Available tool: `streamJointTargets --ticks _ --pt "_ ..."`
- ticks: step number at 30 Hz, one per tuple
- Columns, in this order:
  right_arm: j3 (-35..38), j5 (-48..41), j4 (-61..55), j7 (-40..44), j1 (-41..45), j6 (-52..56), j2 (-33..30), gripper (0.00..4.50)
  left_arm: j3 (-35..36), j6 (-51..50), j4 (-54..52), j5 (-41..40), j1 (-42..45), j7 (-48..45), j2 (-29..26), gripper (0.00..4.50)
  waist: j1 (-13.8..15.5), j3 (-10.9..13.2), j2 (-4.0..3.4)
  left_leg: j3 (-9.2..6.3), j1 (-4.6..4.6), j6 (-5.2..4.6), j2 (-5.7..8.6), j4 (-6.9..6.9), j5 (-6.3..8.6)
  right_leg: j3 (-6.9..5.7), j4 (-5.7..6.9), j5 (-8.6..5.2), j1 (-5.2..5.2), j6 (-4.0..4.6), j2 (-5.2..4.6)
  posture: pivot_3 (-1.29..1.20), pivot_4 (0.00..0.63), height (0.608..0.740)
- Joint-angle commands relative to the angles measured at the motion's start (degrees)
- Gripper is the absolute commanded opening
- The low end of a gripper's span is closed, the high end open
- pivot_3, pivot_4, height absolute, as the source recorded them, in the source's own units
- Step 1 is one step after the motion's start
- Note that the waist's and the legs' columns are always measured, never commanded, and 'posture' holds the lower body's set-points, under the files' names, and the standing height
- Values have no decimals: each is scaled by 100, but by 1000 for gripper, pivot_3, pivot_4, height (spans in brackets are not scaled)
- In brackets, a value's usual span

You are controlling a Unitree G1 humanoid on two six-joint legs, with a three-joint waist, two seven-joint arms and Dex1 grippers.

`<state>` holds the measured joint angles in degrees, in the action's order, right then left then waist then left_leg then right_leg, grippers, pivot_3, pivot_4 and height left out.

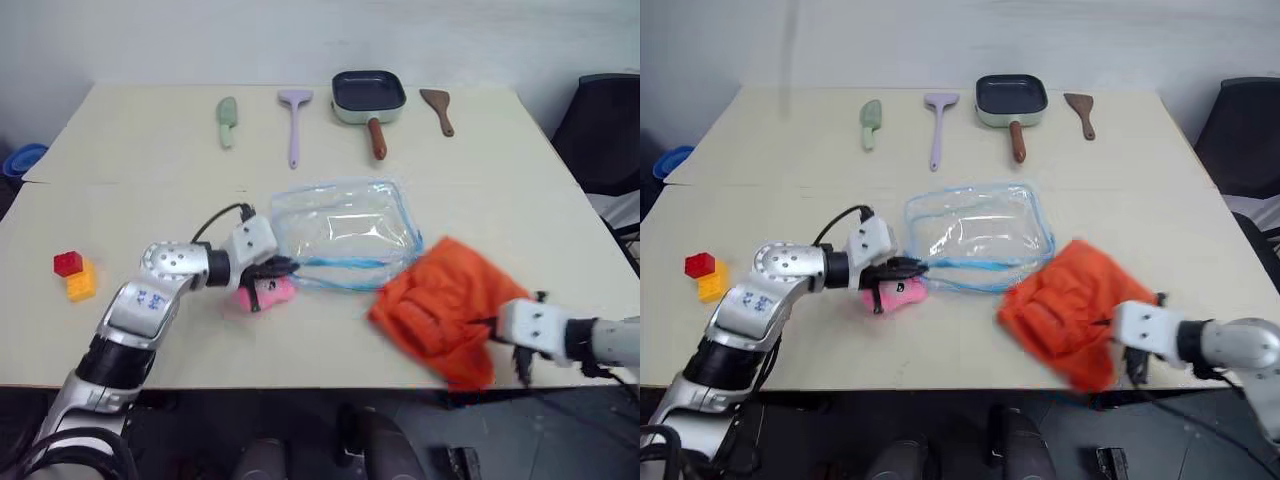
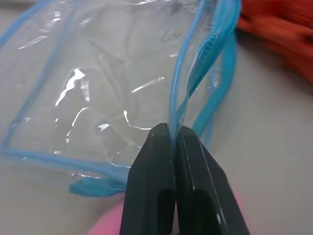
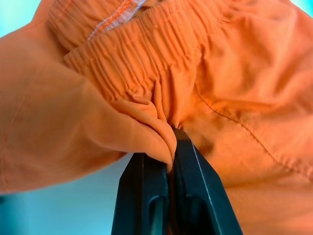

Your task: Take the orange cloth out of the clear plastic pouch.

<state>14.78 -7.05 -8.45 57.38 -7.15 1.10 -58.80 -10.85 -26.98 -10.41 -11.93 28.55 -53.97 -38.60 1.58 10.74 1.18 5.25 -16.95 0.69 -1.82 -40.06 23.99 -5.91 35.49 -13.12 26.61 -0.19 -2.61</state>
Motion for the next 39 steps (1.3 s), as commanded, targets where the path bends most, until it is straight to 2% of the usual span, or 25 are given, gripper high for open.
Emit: streamJointTargets --ticks 1,8,13,15,18,24,29,31,33,35,39 --pt "418 221 755 -554 122 -157 103 15 -141 151 -465 44 -70 -112 -27 0 -5 0 0 0 0 0 2 0 0 1 -1 0 -1 0 0 0 150 740" --pt "429 -241 1002 -1651 918 1233 1212 15 -536 883 -306 470 -89 -425 -124 0 -76 0 -12 7 7 4 -5 6 -2 11 5 -1 2 3 9 0 150 740" --pt "392 -221 992 -2172 1224 1760 1624 15 -552 1120 -79 569 -72 -591 -147 0 -91 -1 -16 6 7 5 -4 6 -2 13 6 -1 2 2 5 0 150 740" --pt "405 -286 894 -2210 1248 1933 1687 0 -520 1152 46 589 -43 -601 -130 477 -91 -1 -16 6 7 4 -5 6 -2 12 6 -1 2 2 6 0 150 740" --pt "516 -397 717 -2232 1193 2117 1689 681 -439 1153 154 546 -29 -607 -114 1184 -87 -1 -16 6 6 2 -4 6 -2 12 6 -1 2 2 5 0 150 740" --pt "847 -866 -1 -1815 743 2527 1418 2745 -158 806 50 168 -55 -643 -47 3077 -57 -1 -17 3 4 -1 -5 6 0 10 5 -1 2 2 6 0 150 740" --pt "1855 -1831 -848 -877 118 3242 875 4398 878 -653 -127 -972 254 -414 14 4500 -28 1 -20 0 1 -4 -5 6 1 9 4 -1 2 1 6 0 150 740" --pt "2439 -2296 -1066 -427 -196 3613 657 4458 1312 -1070 -65 -1385 315 -633 -302 4500 -24 1 -20 -4 0 -5 -5 7 2 8 1 -1 2 0 8 0 150 740" --pt "3155 -2552 -1034 141 -690 3899 423 4458 1817 -1131 90 -1698 130 -1154 -874 4500 -52 1 -20 -4 1 -5 -6 10 2 8 0 -1 3 -1 12 0 150 740" --pt "3734 -2627 -801 567 -1133 4077 219 4458 2207 -959 367 -1804 -127 -1618 -1432 4500 -78 1 -20 -2 6 -2 -10 25 3 7 -8 -4 3 1 19 0 150 740" --pt "4321 -2561 -174 1060 -1602 4132 -38 4458 2550 -269 1135 -1585 -601 -2258 -2151 4500 -77 1 -20 8 23 -7 -4 37 5 11 -18 -8 -5 -1 16 0 150 740"
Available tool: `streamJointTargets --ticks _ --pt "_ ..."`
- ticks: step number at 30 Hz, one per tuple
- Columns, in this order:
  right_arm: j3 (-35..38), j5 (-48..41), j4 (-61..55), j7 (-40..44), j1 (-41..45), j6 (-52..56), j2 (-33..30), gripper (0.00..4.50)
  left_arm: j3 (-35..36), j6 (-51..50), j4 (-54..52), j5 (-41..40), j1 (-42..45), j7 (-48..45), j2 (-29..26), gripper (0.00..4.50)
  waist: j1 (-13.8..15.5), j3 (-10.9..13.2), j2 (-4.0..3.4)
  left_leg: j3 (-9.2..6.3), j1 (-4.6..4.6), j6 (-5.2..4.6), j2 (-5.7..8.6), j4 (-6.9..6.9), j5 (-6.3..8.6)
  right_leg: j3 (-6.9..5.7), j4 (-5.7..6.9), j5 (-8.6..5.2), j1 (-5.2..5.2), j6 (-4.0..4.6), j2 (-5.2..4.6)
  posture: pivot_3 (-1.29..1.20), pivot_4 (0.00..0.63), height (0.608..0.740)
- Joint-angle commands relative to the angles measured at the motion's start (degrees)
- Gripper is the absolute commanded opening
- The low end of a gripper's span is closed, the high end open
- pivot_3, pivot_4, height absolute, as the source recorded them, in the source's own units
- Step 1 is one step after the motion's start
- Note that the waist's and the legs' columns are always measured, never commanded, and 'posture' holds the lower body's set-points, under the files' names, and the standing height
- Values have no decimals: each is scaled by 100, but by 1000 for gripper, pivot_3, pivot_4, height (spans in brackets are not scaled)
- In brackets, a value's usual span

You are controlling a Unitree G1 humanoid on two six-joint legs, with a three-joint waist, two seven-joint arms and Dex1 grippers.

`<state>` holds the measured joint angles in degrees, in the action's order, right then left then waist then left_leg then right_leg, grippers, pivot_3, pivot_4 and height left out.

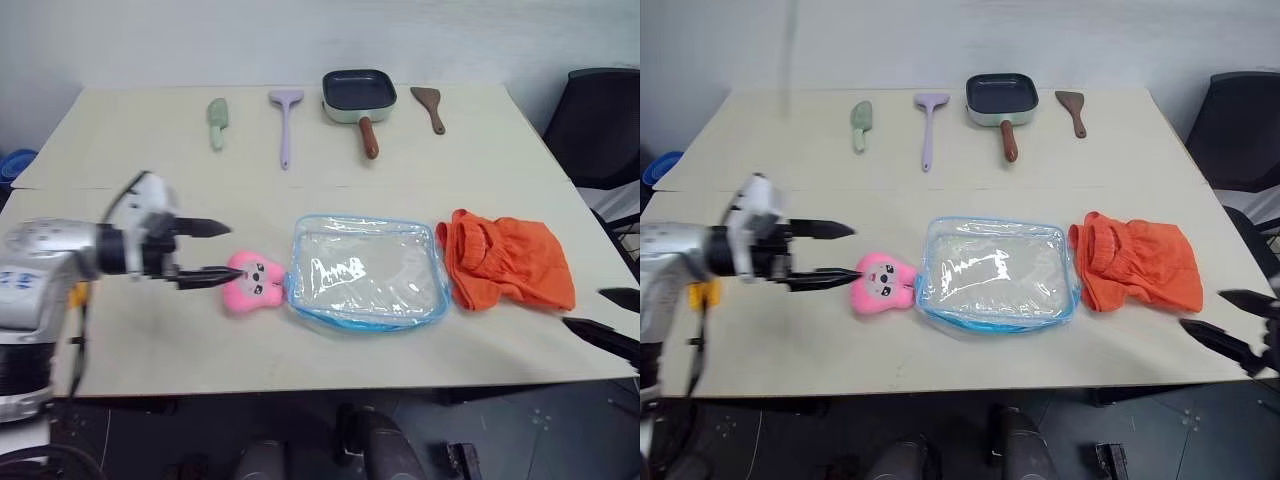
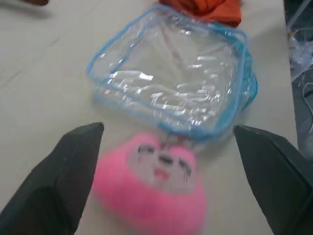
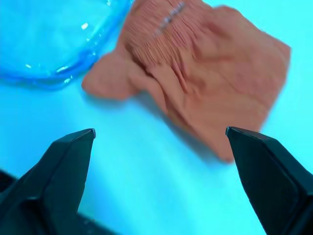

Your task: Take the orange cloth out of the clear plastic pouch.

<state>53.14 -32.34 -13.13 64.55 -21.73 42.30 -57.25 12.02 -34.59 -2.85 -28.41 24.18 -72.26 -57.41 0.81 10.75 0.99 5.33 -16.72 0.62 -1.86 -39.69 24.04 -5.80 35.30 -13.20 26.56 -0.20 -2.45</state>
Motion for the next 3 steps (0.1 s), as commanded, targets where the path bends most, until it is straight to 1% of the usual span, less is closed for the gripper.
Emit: streamJointTargets --ticks 1,3 --pt "540 5 442 410 -189 -38 -222 4458 289 679 628 144 -180 -486 -360 4500 1 0 1 3 2 -3 0 0 2 2 0 -1 -1 -1 0 0 150 740" --pt "541 40 595 424 -173 -101 -244 4458 254 840 901 223 -140 -488 -424 4500 9 0 1 2 2 -7 1 0 4 3 -2 -2 -2 -2 2 0 150 740"
